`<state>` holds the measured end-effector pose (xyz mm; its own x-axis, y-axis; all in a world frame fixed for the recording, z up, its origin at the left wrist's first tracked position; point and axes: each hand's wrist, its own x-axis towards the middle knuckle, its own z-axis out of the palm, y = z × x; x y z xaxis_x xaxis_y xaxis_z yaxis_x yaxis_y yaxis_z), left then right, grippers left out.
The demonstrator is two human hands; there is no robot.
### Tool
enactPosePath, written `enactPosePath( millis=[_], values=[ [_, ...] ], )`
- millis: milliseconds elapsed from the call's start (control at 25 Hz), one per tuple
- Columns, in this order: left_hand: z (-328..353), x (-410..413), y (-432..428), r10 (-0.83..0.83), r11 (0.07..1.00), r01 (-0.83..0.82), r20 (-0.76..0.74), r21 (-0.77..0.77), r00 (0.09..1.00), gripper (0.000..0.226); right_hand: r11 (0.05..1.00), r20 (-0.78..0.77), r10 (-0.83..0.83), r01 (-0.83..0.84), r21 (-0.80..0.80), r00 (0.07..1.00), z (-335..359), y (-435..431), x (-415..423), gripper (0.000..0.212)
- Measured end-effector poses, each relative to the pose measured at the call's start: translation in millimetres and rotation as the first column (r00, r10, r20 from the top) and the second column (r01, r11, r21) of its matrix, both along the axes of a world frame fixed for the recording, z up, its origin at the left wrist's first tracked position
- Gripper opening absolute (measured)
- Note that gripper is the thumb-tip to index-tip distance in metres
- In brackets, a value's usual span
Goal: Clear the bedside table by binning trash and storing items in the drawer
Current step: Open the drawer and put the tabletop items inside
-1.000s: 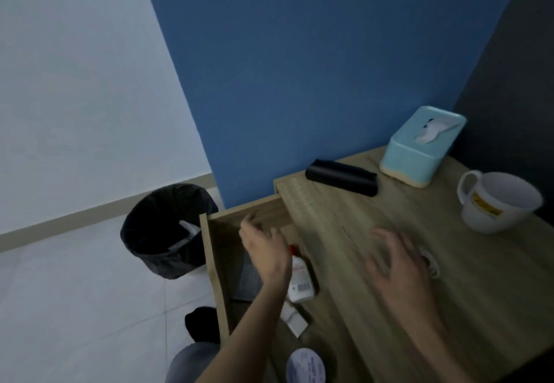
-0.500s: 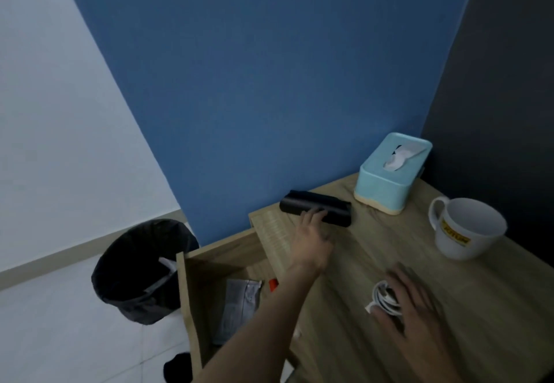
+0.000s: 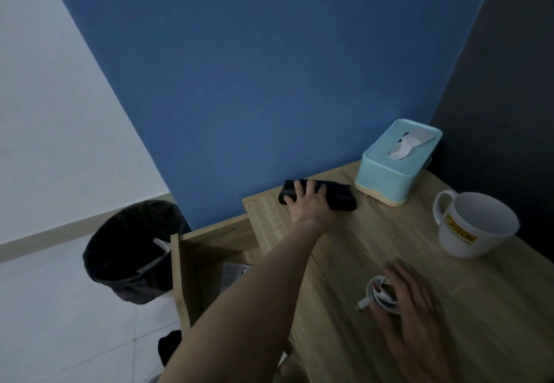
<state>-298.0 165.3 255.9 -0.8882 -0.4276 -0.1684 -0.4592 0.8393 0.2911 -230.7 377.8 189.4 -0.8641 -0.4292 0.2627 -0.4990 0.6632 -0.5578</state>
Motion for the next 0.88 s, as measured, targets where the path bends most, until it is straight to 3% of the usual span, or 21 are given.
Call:
enactPosePath(
  millis=[160, 360, 560, 720, 880],
  values=[
    [0.2, 18.9, 5.4, -0.018, 1.0, 0.017, -0.068, -0.015, 0.998, 0.064, 1.0, -0.005, 0.017, -0.017, -0.009, 1.0, 3.4, 0.9, -0.9, 0.087],
    [-1.9, 53.9, 4.4, -0.052, 0.981, 0.033, -0.096, -0.189, 0.994, 0.047, 0.999, 0.022, 0.031, -0.031, -0.037, 0.999, 11.1, 1.9, 2.7, 0.083],
    [-12.0, 97.7, -3.7, 0.034, 0.998, -0.031, -0.051, 0.056, 0.998, 0.052, 0.998, -0.072, -0.037, 0.034, -0.044, 0.997, 14.5, -4.0, 17.5, 0.086],
    [-6.5, 126.7, -7.6, 0.081, 0.987, -0.069, -0.078, 0.147, 0.994, 0.055, 0.988, -0.168, -0.144, 0.153, 0.036, 0.975, 9.1, -5.6, 32.3, 0.064],
    [-7.6, 157.5, -14.1, 0.373, 0.86, -0.288, -0.133, 0.422, 0.918, 0.055, 0.98, -0.105, -0.189, 0.194, 0.048, 0.976, 2.7, -1.4, 28.0, 0.06]
  ],
)
